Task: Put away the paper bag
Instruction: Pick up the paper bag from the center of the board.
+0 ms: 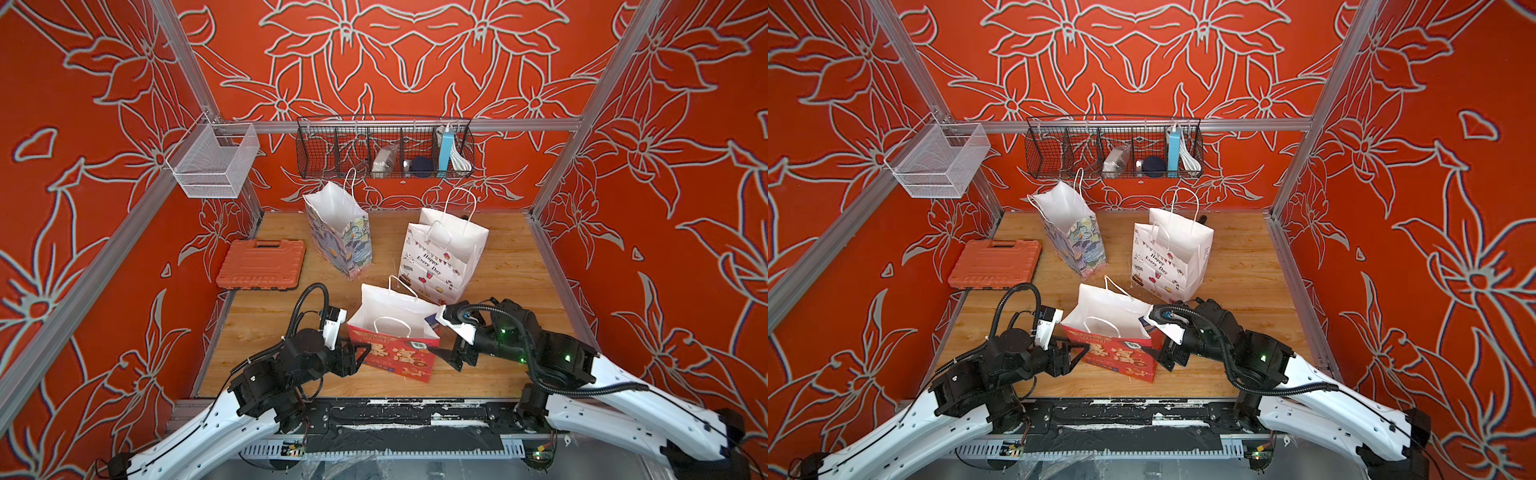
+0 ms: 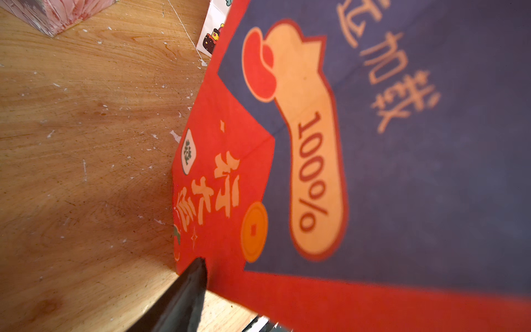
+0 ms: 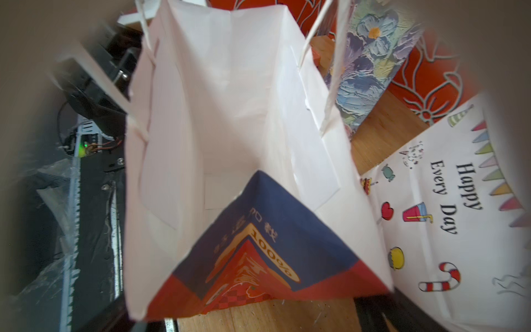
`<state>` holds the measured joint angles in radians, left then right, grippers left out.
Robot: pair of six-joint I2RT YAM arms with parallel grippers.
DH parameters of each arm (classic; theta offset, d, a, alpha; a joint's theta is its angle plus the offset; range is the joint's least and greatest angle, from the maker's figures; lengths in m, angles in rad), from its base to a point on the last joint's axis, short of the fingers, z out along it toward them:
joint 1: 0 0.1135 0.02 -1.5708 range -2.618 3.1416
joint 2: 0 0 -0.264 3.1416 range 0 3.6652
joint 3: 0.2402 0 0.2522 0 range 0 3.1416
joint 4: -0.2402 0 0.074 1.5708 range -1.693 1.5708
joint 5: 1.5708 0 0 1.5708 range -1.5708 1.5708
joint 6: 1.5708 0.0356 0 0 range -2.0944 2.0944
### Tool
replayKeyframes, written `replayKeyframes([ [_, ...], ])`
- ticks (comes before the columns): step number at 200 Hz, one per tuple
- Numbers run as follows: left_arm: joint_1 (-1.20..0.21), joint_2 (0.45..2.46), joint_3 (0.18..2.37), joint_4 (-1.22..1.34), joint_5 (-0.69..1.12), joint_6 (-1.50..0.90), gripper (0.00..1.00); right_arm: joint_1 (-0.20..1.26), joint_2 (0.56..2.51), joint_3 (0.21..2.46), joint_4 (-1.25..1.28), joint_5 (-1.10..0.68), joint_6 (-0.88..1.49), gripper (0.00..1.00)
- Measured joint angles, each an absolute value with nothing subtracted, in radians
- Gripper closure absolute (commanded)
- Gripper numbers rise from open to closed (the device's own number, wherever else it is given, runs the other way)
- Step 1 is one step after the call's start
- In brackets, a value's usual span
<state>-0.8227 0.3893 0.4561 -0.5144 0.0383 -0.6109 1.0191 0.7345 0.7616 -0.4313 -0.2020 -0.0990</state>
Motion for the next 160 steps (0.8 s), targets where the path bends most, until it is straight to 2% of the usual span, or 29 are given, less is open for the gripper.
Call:
replayKeyframes([
  [35, -0.823, 0.390, 0.442, -0.496, 0.044, -0.635, 0.33, 1.019, 0.750, 0.759, -0.397, -0.337, -0.102, 0.17],
  [67, -0.823, 0.414, 0.427, -0.484, 0.047, -0.656, 0.33, 1.018, 0.750, 0.725, -0.326, -0.387, -0.079, 0.24],
  [109, -0.823, 0.427, 0.425, -0.463, 0.047, -0.664, 0.33, 1.018, 0.754, 0.691, -0.271, -0.382, -0.059, 0.35],
  [126, -0.823, 0.427, 0.424, -0.461, 0.046, -0.671, 0.34, 1.018, 0.765, 0.686, -0.255, -0.366, -0.056, 0.43],
  [160, -0.823, 0.426, 0.424, -0.460, 0.045, -0.679, 0.34, 1.018, 0.782, 0.679, -0.221, -0.321, -0.049, 0.47],
])
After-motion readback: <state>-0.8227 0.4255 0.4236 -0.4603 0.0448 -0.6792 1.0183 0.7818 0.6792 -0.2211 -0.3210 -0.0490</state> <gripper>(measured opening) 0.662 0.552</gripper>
